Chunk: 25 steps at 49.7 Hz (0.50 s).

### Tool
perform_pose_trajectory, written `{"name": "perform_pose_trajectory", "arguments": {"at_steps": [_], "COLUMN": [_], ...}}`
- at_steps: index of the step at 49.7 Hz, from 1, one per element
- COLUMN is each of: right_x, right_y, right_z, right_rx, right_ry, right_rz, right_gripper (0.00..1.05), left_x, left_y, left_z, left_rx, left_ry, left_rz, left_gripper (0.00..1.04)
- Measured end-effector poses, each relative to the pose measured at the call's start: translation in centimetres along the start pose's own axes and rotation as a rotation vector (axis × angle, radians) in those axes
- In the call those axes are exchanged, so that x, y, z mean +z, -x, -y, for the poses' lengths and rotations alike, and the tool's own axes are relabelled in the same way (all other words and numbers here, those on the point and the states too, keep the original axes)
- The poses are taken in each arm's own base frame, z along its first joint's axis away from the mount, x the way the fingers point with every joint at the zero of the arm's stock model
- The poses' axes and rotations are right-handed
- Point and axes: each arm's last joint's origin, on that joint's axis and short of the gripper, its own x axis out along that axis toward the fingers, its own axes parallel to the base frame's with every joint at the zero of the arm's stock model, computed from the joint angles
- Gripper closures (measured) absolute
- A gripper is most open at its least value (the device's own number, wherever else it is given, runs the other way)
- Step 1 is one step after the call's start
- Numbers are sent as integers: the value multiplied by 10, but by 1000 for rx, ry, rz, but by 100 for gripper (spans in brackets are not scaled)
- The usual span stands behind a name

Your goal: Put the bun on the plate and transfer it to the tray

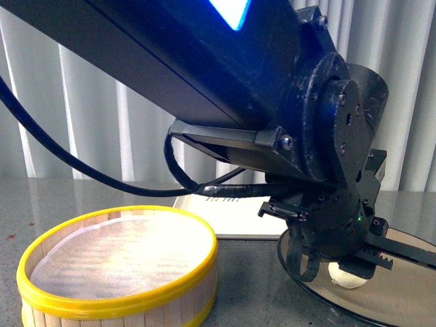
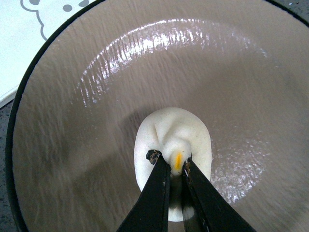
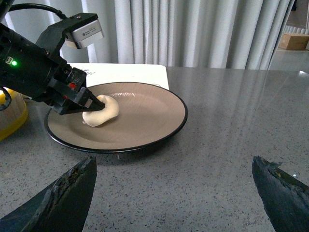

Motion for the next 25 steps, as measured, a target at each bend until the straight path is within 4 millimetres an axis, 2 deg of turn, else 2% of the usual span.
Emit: {"name": "perform_pose_trajectory", "arguments": {"at_steps": [12, 25], "right_x": [0, 0], "right_y": [0, 0], "right_z": [0, 0], "right_rx": [0, 0], "right_ry": [0, 0], "right_rz": [0, 0], "right_gripper": [9, 9], "left_x": [4, 15], "left_y": [-8, -4], "left_z": [10, 19], "left_rx": [30, -59], "left_ry": [9, 98], "left_rz": [-28, -26], "left_gripper": [100, 51]}}
